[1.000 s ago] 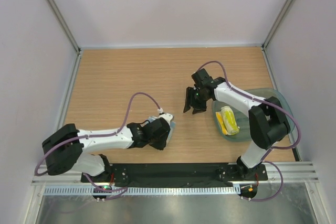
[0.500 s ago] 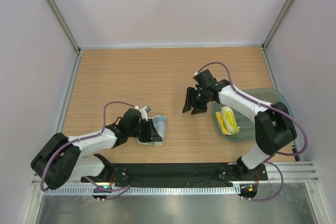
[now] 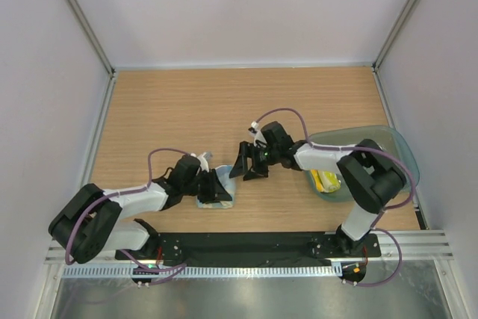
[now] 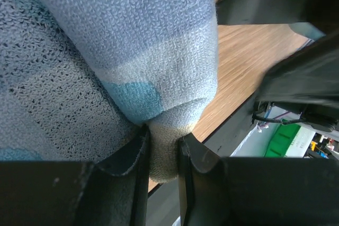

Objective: Roll the towels
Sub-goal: Roll the towel

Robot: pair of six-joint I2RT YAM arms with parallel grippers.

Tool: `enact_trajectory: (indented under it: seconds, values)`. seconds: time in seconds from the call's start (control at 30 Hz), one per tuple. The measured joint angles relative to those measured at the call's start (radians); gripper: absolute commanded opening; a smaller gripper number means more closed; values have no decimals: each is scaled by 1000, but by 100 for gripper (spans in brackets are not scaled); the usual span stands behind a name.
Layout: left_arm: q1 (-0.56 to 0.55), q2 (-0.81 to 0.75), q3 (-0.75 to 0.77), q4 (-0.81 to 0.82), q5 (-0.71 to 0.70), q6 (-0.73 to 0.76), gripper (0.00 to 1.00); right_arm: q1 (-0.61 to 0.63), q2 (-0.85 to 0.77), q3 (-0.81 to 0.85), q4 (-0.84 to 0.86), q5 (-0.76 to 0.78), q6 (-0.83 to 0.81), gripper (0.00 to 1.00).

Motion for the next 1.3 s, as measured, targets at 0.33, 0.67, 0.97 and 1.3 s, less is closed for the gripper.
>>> enact_trajectory:
  seconds: [0.33,0.67,0.97,1.3]
  values:
    - [4,0,-18,38,2,-5,0,40,201,-18,350,-69,105,72]
    - [6,0,-18,42,2,6,1,39,290,-103,640,-72,219,17]
    - [-2,-4,120,-159,-63,111,9,40,65,-117,332,198,179,6]
    - [-109,149,294,-201,-157,166,16,55,-102,-25,-177,525,163,6]
